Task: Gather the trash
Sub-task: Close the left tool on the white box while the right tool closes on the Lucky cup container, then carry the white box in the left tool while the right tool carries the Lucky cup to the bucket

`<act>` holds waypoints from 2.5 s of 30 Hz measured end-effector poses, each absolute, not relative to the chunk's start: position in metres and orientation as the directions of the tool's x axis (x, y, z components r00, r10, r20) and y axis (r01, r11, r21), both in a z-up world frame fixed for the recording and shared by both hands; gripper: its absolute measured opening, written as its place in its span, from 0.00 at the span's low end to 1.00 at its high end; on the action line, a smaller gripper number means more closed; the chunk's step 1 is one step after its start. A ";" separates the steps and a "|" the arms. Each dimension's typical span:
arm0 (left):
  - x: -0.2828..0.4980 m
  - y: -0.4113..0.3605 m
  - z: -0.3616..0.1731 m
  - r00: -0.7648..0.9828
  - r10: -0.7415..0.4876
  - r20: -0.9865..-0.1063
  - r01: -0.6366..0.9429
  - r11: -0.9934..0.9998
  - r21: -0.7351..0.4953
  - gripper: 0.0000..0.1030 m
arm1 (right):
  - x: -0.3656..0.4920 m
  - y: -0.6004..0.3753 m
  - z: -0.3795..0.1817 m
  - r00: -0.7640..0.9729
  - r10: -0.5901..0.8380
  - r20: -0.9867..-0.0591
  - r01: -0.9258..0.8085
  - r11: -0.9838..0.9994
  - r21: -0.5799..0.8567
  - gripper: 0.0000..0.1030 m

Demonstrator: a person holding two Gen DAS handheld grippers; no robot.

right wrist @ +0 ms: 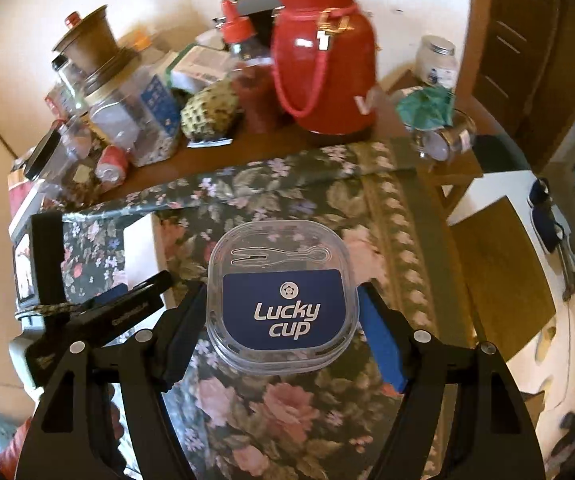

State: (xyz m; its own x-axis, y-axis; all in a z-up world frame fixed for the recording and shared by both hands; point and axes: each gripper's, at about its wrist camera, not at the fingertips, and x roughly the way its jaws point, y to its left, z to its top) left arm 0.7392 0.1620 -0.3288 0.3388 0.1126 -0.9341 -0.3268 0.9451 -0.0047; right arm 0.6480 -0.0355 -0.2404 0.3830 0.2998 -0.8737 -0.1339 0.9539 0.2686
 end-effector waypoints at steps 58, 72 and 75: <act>0.319 0.158 -0.061 0.839 -0.041 -0.543 -0.039 0.990 -0.134 0.49 | 0.320 -0.037 -0.078 0.712 0.403 -0.575 -0.294 0.915 0.277 0.70; 0.263 0.170 -0.103 0.767 -0.111 -0.632 0.000 0.985 -0.172 0.49 | 0.258 -0.015 -0.116 0.631 0.372 -0.681 -0.250 0.928 0.276 0.70; 0.261 0.165 -0.121 0.736 -0.118 -0.666 -0.011 0.983 -0.186 0.49 | 0.256 -0.016 -0.133 0.595 0.370 -0.714 -0.252 0.929 0.272 0.70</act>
State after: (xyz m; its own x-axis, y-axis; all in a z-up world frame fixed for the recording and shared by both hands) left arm 0.2614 0.1646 -0.1211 0.7364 -0.1177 -0.6662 -0.0110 0.9825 -0.1858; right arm 0.2560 -0.0158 -0.1330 0.5947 0.3702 -0.7136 -0.2520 0.9288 0.2718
